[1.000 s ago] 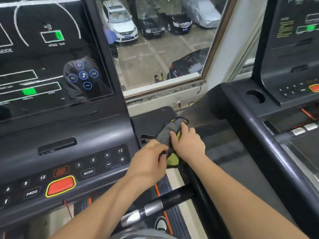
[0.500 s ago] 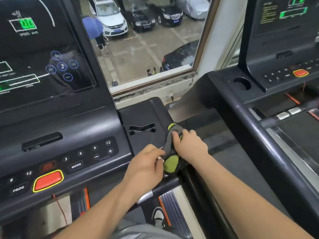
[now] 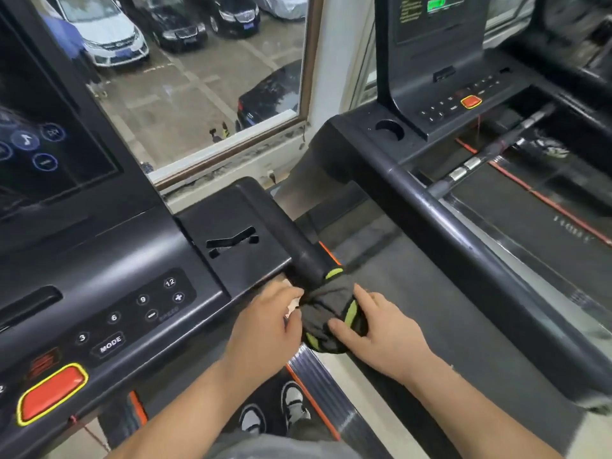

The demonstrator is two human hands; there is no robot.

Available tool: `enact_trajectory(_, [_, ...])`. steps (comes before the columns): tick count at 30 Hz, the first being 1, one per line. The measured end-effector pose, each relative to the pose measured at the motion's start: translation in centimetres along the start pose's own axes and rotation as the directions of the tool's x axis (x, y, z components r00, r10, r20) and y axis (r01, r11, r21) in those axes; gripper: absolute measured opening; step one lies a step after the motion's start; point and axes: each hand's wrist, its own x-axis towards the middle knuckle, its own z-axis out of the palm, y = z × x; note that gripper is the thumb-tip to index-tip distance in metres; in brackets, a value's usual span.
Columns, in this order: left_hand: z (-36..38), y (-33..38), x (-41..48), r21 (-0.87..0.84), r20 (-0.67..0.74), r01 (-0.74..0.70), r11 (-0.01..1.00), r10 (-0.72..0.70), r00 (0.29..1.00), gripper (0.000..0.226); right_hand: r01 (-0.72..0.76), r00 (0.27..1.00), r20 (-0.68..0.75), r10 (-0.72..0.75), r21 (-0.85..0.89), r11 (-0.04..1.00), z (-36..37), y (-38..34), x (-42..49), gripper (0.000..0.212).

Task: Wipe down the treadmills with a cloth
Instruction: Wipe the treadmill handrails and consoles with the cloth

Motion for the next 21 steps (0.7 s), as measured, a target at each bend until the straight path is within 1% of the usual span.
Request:
enact_trajectory(2, [0.3,0.0,-0.1,0.0,0.037,-0.03,1.0,0.03,0.999,0.03,-0.027,1.0,0.012,0.028,-0.07,0.997,0.2,0.3,-0.2,0.075])
enact_trajectory(4, [0.5,0.1,-0.3,0.018,0.061,-0.06,0.998,0.059,0.996,0.031,-0.089,0.996,-0.014,0.088,-0.154,0.984,0.8,-0.4,0.8,0.067])
enact_trajectory(6, [0.4,0.4,-0.9,0.049,0.074,-0.09,0.995,0.087,0.993,0.031,-0.149,0.988,-0.058,0.14,-0.193,0.97,1.5,-1.5,2.3,0.058])
enact_trajectory(8, [0.2,0.4,-1.1,0.082,0.074,-0.118,0.99,0.112,0.991,0.033,-0.174,0.982,-0.097,0.161,-0.151,0.973,1.7,-3.1,4.6,0.051])
enact_trajectory(11, [0.0,0.2,-1.2,0.127,0.089,-0.113,0.985,0.103,0.991,0.038,-0.223,0.972,-0.082,0.221,-0.018,0.975,1.7,-5.5,8.4,0.052])
enact_trajectory(13, [0.2,0.4,-1.4,0.18,0.1,-0.126,0.975,0.11,0.989,0.04,-0.244,0.965,-0.084,0.248,0.062,0.968,2.0,-6.2,9.0,0.053])
enact_trajectory(14, [0.4,0.7,-1.7,0.192,0.104,-0.127,0.973,0.108,0.989,0.04,-0.229,0.967,-0.097,0.235,0.066,0.971,2.4,-6.1,8.3,0.052])
enact_trajectory(17, [0.9,2.1,-2.6,0.138,0.099,-0.075,0.988,0.062,0.993,0.037,-0.135,0.967,-0.22,0.132,0.006,0.991,3.1,-4.0,4.0,0.05])
enact_trajectory(18, [1.2,2.4,-2.6,0.123,0.089,-0.07,0.99,0.059,0.994,0.036,-0.123,0.965,-0.232,0.122,0.013,0.992,3.0,-2.8,2.5,0.049])
enact_trajectory(21, [2.6,3.4,-3.1,0.088,0.053,-0.011,0.996,0.007,0.999,0.036,-0.143,0.975,-0.167,0.146,0.032,0.989,2.7,1.3,-2.3,0.051])
